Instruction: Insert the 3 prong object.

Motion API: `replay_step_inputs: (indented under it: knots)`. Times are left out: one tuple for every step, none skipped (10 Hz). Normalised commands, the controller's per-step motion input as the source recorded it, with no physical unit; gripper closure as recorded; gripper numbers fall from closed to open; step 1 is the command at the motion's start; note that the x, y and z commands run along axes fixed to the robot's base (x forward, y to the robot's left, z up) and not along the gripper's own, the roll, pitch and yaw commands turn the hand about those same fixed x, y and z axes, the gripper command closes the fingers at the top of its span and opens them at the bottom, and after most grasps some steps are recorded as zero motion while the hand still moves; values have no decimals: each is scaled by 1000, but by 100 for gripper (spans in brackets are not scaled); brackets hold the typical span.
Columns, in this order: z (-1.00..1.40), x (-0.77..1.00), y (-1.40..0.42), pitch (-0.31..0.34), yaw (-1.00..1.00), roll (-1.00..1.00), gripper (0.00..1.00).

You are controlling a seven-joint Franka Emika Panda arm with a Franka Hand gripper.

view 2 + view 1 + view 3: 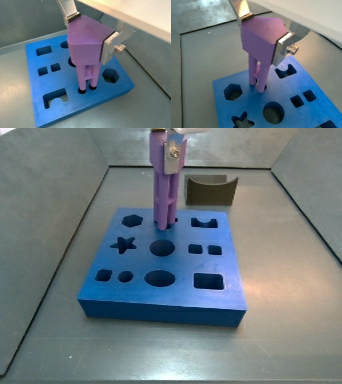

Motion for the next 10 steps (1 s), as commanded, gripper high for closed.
replay_step_inputs:
  knots:
    - [-226, 0, 134, -54, 0, 67, 100]
    - [-291, 114, 31, -90, 86, 6, 100]
    - [-297, 103, 6, -90, 66, 0, 100]
    - [-303, 31, 0, -123, 37, 0, 100]
    - [-300, 46, -91, -129, 51, -17, 100]
    - [-303, 51, -97, -134, 63, -37, 100]
    - [-346, 0, -31, -161, 54, -24, 100]
    - [-437, 0, -20, -217, 57, -4, 100]
    - [-471, 0, 0, -250, 54, 0, 100]
    - [-500, -23, -20, -310, 94, 4, 100]
